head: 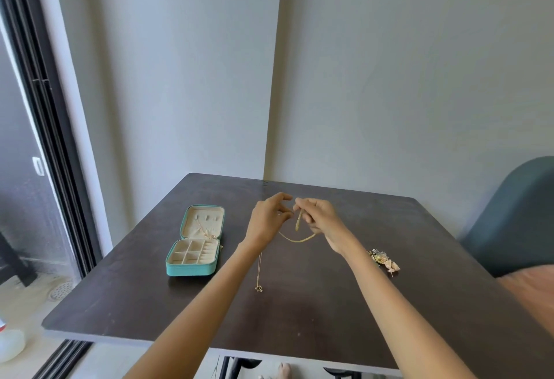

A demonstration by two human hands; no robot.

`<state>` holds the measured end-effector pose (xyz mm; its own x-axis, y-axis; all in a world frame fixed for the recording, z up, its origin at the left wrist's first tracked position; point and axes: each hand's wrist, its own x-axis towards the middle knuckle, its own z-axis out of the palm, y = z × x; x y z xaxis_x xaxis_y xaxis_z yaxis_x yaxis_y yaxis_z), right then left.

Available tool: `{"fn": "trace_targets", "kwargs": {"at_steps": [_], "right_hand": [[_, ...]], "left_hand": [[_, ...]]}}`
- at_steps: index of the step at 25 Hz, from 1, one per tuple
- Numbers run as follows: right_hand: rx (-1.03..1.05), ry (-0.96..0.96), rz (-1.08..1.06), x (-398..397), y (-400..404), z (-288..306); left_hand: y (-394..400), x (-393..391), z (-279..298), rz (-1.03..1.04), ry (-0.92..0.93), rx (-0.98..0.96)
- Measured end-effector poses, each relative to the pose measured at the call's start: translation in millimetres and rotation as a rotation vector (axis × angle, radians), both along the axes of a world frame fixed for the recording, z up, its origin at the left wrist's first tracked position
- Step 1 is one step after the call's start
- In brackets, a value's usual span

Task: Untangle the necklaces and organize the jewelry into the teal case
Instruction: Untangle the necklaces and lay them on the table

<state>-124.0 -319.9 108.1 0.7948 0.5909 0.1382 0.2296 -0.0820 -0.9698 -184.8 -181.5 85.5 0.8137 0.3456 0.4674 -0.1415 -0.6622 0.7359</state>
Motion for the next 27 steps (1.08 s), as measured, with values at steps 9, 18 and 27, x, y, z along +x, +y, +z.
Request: {"fn": "trace_targets", "kwargs": {"at_steps": [9,18,27], "right_hand": [[0.173,0.451,-0.166,14.5,1.3,-4.5],[-0.141,0.19,-0.091,13.8,-8.6,7.6],[-0.252,-0.062,0.069,4.7,-7.1,39.7]], "left_hand": [[-3.9,-1.7,-3.5,0.061,-0.094,0.024],[-2.0,-4.1,-25.9,0.043,0.151,-0.433],[-6.0,-15.0,21.6,-0.318,0.194,-0.312]]}}
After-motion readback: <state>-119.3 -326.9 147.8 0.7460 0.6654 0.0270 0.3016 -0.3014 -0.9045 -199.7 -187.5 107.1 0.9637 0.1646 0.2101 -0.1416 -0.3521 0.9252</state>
